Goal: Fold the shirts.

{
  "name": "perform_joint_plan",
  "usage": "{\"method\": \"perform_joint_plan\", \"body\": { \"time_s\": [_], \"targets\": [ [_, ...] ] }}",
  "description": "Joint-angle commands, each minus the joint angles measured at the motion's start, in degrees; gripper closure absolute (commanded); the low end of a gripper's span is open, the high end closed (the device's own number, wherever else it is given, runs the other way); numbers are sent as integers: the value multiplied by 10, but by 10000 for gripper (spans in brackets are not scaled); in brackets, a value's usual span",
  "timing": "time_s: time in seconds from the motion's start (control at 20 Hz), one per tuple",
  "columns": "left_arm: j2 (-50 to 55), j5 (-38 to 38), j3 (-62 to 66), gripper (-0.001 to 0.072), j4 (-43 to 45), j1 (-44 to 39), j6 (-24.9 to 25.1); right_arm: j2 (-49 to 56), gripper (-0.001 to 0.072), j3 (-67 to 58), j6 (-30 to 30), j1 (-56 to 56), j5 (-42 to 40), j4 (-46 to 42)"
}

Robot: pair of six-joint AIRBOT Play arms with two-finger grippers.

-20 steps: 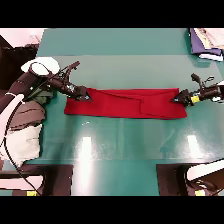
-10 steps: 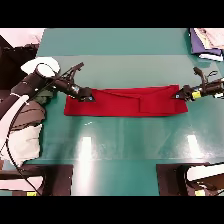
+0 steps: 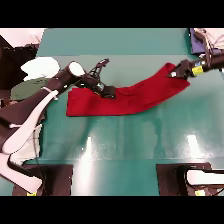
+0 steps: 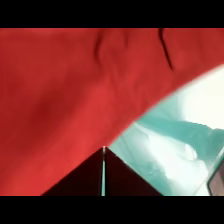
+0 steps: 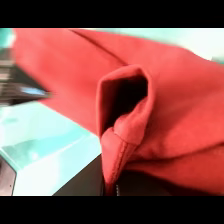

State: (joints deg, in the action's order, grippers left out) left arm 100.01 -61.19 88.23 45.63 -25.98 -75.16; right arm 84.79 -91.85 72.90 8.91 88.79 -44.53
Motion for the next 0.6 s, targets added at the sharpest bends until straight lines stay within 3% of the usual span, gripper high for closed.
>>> {"method": "perform_joint_plan", "body": {
  "time_s": [0.0, 0.35, 0.55],
  "targets": [
    [86, -13, 86, 687, 13, -20, -28, 5, 698, -108, 56, -85, 8, 0],
    [134, 8, 114, 686, 47, -19, -44, 86, 698, -269, 97, -212, 10, -1],
    [134, -1, 116, 686, 56, -16, -44, 92, 698, -230, 96, -252, -19, -1]
  ]
}}
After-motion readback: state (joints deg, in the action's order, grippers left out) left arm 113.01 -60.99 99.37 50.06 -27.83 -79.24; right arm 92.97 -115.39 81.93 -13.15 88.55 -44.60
